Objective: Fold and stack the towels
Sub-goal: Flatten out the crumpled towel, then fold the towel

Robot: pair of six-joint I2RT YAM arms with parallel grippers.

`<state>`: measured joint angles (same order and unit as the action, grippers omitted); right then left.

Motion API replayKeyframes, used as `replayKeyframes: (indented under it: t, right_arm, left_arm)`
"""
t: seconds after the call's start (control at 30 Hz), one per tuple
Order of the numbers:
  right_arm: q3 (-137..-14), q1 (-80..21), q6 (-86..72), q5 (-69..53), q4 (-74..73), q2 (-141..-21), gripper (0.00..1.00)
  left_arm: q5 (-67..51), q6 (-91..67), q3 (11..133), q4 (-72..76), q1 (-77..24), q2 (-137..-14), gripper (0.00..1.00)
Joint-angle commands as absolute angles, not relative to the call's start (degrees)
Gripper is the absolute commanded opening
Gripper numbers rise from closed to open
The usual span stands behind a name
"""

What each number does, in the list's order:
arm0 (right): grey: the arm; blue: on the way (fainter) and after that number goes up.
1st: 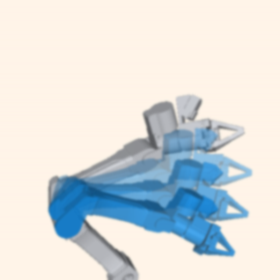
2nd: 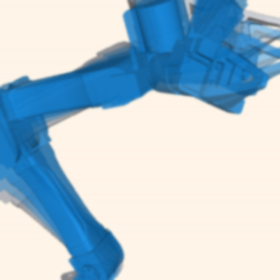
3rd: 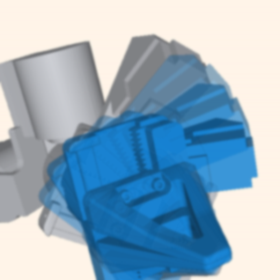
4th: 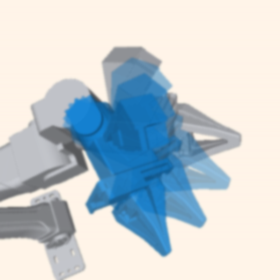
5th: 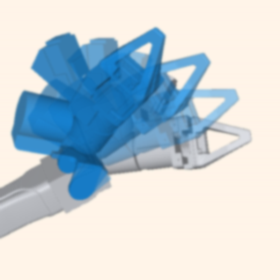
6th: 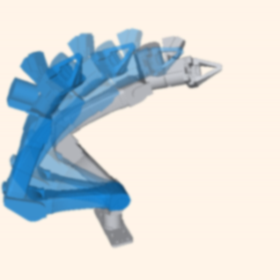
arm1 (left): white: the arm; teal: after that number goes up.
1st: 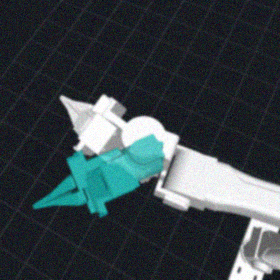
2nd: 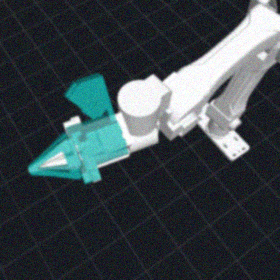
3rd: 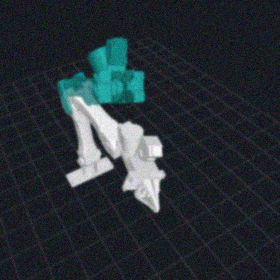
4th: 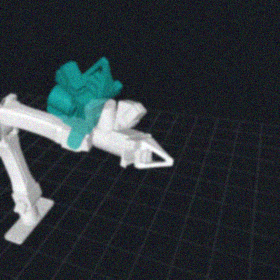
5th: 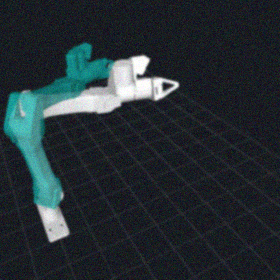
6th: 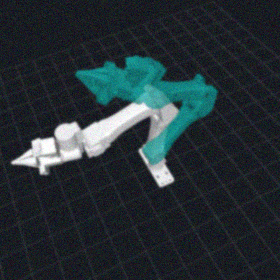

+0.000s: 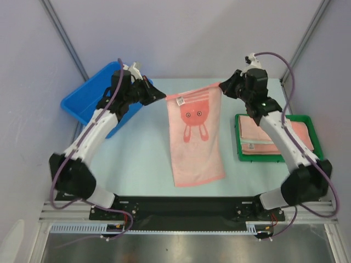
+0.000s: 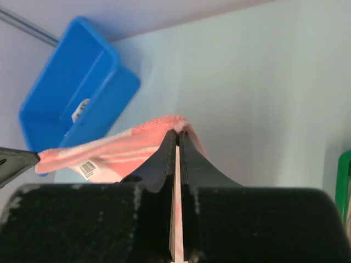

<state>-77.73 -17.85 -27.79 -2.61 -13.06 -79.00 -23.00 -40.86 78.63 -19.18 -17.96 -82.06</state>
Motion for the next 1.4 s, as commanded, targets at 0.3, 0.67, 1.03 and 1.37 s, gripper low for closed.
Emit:
replayKeyframes:
  t: [0.3, 0.67, 1.03, 1.37]
  right_arm:
    - [-94.56, -8.88, -27.16, -29.0, 6.34, -113.62, 0.0]
    - [-87.9, -5.71, -21.63, -31.21, -21.87, -109.26, 0.0]
    - [-65.07, -5.8, -18.37, -24.09, -30.93, -91.95, 0.0]
    - [-49.85, -7.03, -17.4, -24.26, -31.99, -80.6, 0.0]
  left_arm:
    - [-42.8, -37.35, 103.62, -7.29, -9.49, -119.96, 0.0]
    - [-41.14, -32.26, 82.48, -11.51, -11.16, -108.74, 0.0]
    - [-33.85, -29.79, 61.89, -16.35, -20.12, -92.21, 0.0]
    - [-31.9, -31.37, 44.66, -10.38, -24.34, -85.96, 0.0]
